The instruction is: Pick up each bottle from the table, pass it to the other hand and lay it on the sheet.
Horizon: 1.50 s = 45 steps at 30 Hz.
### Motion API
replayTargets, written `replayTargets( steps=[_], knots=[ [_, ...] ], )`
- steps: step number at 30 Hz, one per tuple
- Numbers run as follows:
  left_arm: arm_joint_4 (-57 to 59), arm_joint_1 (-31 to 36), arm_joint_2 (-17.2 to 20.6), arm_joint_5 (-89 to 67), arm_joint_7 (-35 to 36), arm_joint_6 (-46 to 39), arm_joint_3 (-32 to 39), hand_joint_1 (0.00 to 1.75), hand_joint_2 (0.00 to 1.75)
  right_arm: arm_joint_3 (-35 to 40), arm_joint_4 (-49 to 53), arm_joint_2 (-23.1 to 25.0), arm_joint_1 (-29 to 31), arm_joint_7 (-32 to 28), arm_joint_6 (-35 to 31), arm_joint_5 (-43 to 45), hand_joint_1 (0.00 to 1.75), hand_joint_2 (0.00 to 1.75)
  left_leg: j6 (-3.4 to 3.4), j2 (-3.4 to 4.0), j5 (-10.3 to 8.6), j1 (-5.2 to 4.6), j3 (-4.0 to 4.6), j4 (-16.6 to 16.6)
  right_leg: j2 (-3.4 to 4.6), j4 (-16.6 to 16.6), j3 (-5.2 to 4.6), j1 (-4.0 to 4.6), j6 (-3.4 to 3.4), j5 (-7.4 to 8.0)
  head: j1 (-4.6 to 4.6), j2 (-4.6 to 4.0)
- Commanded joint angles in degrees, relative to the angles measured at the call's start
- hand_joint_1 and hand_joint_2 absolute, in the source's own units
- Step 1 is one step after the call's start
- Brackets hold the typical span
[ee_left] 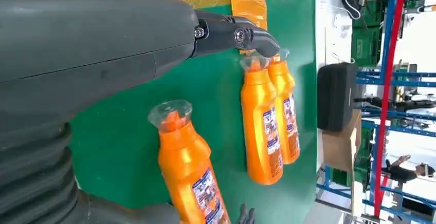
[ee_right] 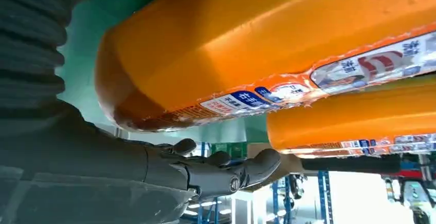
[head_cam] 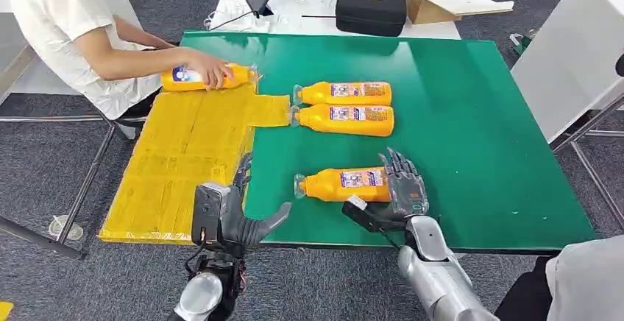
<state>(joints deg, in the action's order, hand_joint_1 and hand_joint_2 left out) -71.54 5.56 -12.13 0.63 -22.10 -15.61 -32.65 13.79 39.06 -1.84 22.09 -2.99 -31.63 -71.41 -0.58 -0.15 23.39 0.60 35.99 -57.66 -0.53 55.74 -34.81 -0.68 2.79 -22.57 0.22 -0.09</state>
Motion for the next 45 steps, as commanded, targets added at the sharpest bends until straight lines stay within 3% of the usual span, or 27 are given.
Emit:
replayTargets(
  steps=[1, 6, 11, 13, 23, 25, 30, 35, 41, 45],
  knots=[
    [3.7, 3.2, 0.6, 0.5, 0.6, 0.5, -2.4, 0.00, 1.75, 4.3, -11.2, -1.9, 5.1, 0.8, 9.9, 0.1, 1.75, 1.75, -0.01, -0.05, 0.00, 0.01, -0.18, 0.0, -0.02, 0.0, 0.20, 0.02, -0.06, 0.00, 0.00, 0.00],
    [3.8, 4.1, 0.3, 1.1, 0.6, 1.0, -2.7, 0.00, 1.75, 5.6, -15.1, -3.1, 7.1, 0.1, 20.4, 3.4, 1.75, 1.75, -0.10, -0.05, -0.09, 0.01, -0.19, 0.0, -0.02, -0.1, 0.23, 0.02, -0.02, 0.08, 0.00, 0.00],
    [4.2, 4.6, 0.1, 1.3, 0.6, 1.3, -3.1, 0.00, 1.75, 5.0, -16.5, -3.9, 7.1, -2.8, 25.2, 7.1, 1.75, 1.75, -0.10, -0.06, -0.11, 0.04, -0.59, 0.1, -0.08, -0.2, 0.54, 0.06, -0.04, 0.09, 0.00, 0.00],
    [4.3, 4.6, 0.1, 1.4, 0.5, 1.3, -3.1, 0.00, 1.75, 4.8, -16.2, -3.9, 6.6, -3.7, 25.5, 8.1, 1.75, 1.75, -0.12, -0.05, -0.04, 0.06, -0.80, 0.1, -0.08, -0.2, 0.29, 0.08, 0.01, 0.01, 0.02, 0.00],
    [4.4, 4.5, 0.1, 1.5, 0.3, 1.2, -3.0, 0.00, 1.75, 4.3, -15.9, -4.0, 5.9, -5.1, 26.1, 9.8, 1.75, 1.75, -0.04, -0.05, 0.12, 0.07, -1.27, 0.1, -0.04, -0.2, 0.76, 0.08, 0.08, -0.09, 0.02, 0.00],
    [4.2, 4.4, 0.2, 1.9, -0.3, 0.8, -2.7, 0.00, 1.75, 2.4, -14.3, -3.6, 4.6, -8.8, 26.2, 14.5, 1.75, 1.75, -0.05, -0.08, 0.10, 0.07, -1.29, 0.1, -0.06, -0.3, 0.79, 0.09, 0.05, -0.08, 0.00, 0.00],
    [2.8, 2.3, -0.3, 6.4, -2.4, -1.9, -0.1, 0.00, 1.75, -0.7, -6.0, -1.3, -0.2, -15.3, 21.7, 24.1, 1.75, 1.75, -0.08, 0.11, 0.24, 0.09, -1.50, 0.1, 0.12, -0.2, 0.90, 0.11, 0.03, -0.14, 0.02, 0.00],
    [-0.3, -3.7, 0.7, 12.5, -9.9, -10.0, 1.7, 0.00, 1.75, -0.5, 13.5, 2.7, -9.5, -17.2, 11.8, 34.2, 1.75, 1.75, -0.01, 0.30, 0.31, 0.07, -1.47, 0.1, 0.30, -0.2, 1.41, 0.12, -0.10, -0.07, 0.04, 0.00],
    [-4.5, -8.1, 4.6, 24.2, -6.9, -2.4, 0.8, 0.00, 1.75, 2.6, 20.9, 4.4, -13.3, -19.3, 4.8, 37.9, 1.75, 1.75, 0.03, 0.35, 0.33, 0.06, -0.99, 0.1, 0.40, -0.1, 0.90, 0.14, -0.14, -0.14, 0.02, 0.00],
    [-8.5, -9.2, 5.8, 23.5, -7.4, -2.3, -0.6, 0.00, 1.75, 2.9, 22.5, 5.2, -14.1, -20.3, 3.1, 39.8, 1.75, 1.75, 0.04, 0.46, 0.33, 0.07, -0.57, 0.0, 0.52, 0.0, 0.49, 0.13, -0.12, -0.14, 0.02, 0.00]
  ],
)
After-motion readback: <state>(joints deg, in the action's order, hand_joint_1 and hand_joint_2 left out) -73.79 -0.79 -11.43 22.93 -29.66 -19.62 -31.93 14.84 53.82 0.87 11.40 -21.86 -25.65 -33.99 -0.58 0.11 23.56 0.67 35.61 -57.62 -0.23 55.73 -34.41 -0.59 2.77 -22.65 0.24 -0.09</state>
